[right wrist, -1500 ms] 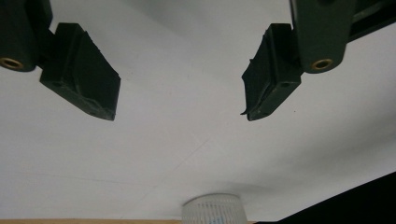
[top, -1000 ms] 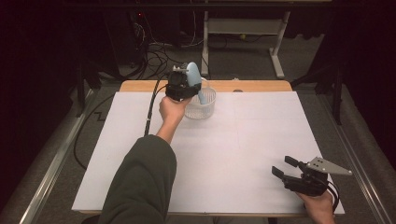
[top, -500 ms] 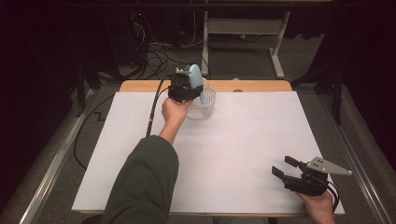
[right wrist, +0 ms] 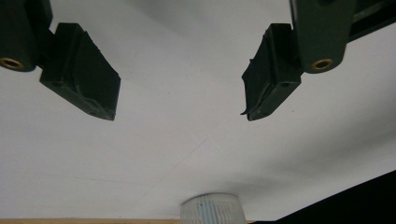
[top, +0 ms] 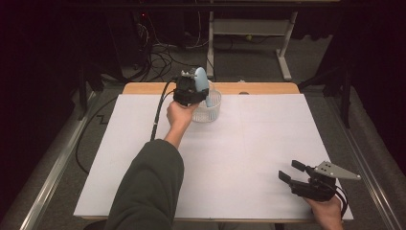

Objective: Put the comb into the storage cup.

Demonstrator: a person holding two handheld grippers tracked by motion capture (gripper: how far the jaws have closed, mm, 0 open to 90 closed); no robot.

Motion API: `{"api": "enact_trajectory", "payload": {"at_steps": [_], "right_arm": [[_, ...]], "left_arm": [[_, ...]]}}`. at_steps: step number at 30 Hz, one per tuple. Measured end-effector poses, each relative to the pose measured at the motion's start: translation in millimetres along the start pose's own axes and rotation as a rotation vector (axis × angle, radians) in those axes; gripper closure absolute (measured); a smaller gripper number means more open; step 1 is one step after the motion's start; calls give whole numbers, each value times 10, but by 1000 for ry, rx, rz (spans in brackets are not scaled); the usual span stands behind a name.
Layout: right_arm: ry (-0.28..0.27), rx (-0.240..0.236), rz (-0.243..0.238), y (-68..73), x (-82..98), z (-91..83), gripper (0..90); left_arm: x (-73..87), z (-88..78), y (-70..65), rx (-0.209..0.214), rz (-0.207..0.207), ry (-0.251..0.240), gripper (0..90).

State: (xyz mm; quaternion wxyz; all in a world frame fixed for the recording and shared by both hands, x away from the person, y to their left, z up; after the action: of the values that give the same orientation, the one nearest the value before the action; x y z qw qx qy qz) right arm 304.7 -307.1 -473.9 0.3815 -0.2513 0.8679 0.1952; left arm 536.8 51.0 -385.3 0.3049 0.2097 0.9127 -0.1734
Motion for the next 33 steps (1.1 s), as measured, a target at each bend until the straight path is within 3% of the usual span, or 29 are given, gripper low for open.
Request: {"api": "enact_trajectory", "payload": {"at_steps": [19, 33], "right_arm": [[9, -6, 6, 0, 3, 8, 276], [22, -10, 4, 4, 9, 28, 275]], "left_arm": [[31, -20, 59, -9, 11, 32, 467], [38, -92, 144, -27, -21, 49, 379]]}}
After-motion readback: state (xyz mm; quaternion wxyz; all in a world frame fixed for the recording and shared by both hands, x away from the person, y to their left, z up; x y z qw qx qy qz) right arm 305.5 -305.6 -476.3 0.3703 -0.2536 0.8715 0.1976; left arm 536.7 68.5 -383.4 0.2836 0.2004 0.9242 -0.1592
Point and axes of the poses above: each handheld gripper's, and its own axes: z roughly forward along the jaws, x roughly out of its underside, y roughly to its left, the point moved 4 cm from there along z, roughly forward along the jaws, and after that the axes turned 15 degrees about y, right-handed, at the moved point
